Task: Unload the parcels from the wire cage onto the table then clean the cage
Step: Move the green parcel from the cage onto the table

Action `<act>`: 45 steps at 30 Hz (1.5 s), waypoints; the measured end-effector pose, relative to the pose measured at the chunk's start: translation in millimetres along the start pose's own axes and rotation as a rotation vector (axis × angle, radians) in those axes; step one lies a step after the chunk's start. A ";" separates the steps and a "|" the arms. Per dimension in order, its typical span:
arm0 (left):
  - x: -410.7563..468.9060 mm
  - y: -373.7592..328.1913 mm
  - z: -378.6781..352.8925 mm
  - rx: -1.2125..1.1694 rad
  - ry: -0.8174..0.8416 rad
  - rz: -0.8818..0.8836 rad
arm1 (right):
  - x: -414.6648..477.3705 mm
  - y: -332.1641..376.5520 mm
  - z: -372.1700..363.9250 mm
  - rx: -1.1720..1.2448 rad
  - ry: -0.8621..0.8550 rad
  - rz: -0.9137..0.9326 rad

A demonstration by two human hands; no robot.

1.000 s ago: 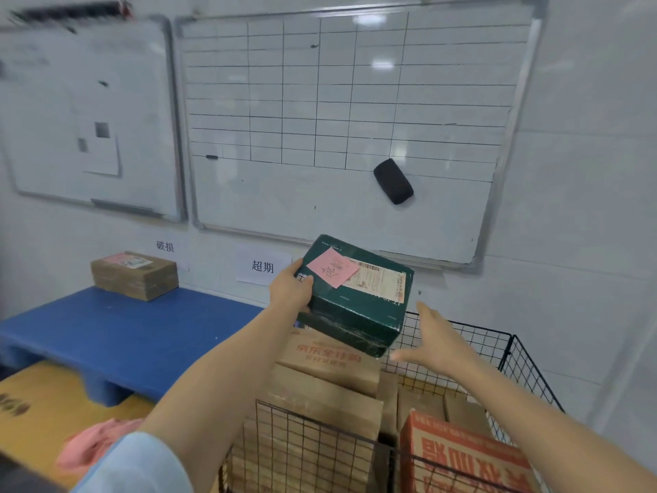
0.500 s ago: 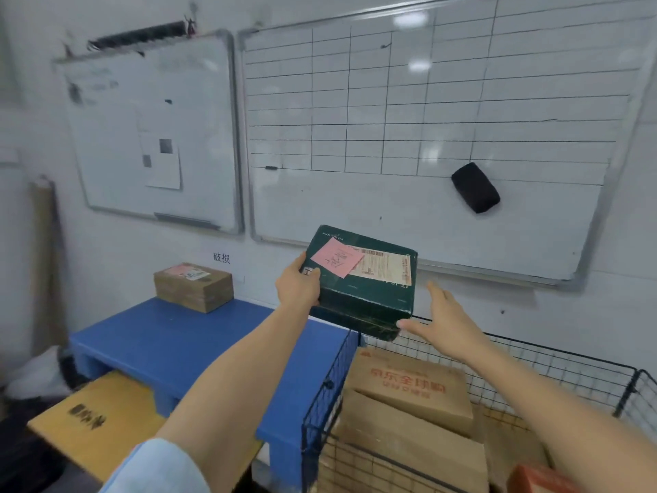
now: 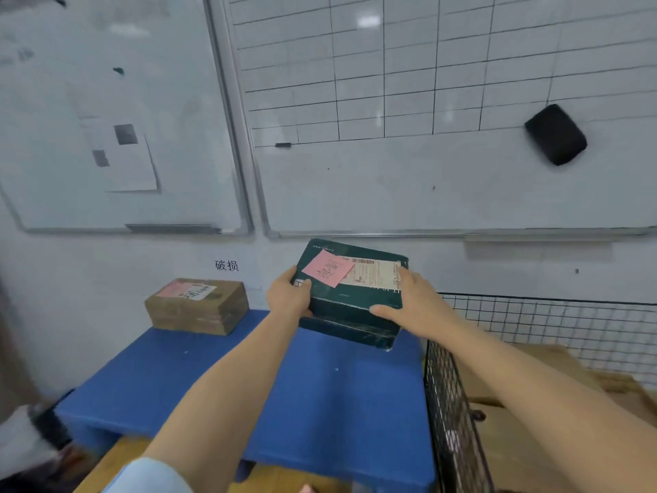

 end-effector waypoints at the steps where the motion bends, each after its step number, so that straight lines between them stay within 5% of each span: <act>1: 8.2 8.1 0.1 0.014 0.022 0.013 | 2.6 3.4 -5.7 -0.035 0.016 -0.004; 15: 89.4 106.7 3.4 0.181 0.349 0.120 | 43.1 11.0 -101.9 -0.266 0.278 -0.075; 22: 131.1 116.6 -17.3 0.257 0.649 0.084 | 41.9 -0.2 -156.5 -0.030 0.420 -0.312; 31: 149.9 114.6 -60.9 0.461 0.599 -0.228 | 41.3 -9.1 -176.6 0.050 0.315 -0.395; 39: 139.8 138.6 -62.6 0.475 0.815 -0.048 | 34.7 5.4 -169.3 0.030 0.409 -0.338; 45: 147.1 139.7 -57.6 0.462 0.700 0.001 | 38.6 27.4 -192.1 0.124 0.418 -0.300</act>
Point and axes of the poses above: each hand's wrist, its own x-axis towards the middle knuckle, its own z-axis out of the back of the hand, y = z × x, the point moved 4 cm from there along x, towards the middle knuckle, and after that the axes turned 11 degrees about -y, right-handed, at the moved point
